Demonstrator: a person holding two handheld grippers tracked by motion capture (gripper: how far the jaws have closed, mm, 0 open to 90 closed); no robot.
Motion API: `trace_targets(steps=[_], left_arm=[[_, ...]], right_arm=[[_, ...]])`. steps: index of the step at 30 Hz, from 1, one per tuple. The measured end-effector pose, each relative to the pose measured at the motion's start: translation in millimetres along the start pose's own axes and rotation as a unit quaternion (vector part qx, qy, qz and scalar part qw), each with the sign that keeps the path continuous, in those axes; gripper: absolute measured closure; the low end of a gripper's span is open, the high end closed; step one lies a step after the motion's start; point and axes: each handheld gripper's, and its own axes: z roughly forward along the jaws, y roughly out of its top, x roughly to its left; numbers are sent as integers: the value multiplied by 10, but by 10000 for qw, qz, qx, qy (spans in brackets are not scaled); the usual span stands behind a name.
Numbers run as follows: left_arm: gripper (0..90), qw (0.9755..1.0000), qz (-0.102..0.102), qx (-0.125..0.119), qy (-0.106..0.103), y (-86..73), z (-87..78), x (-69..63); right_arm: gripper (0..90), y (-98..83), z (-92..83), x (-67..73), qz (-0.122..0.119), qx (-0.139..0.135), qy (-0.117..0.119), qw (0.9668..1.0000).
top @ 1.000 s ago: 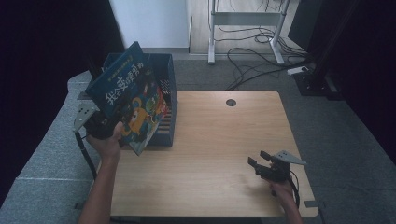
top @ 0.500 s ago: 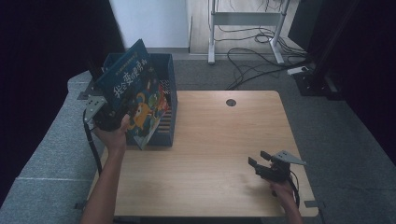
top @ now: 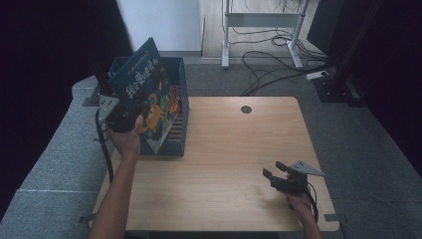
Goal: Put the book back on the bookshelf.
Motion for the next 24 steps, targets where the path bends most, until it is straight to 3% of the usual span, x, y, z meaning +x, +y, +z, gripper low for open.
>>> trace_targets(steps=[6,16,24], left_arm=[[820,9998,141,47,126,-56,79,-30],[821,9995,138,-39,270,-88,192,-36],[820,9997,112,24,224,-111,290,-47]], right_arm=[[298,-3,-3,-7,0,27,-3,10000],[299,-3,-18,-29,44,-9,-17,10000],[300,-4,-5,-25,46,-12,-10,10000]])
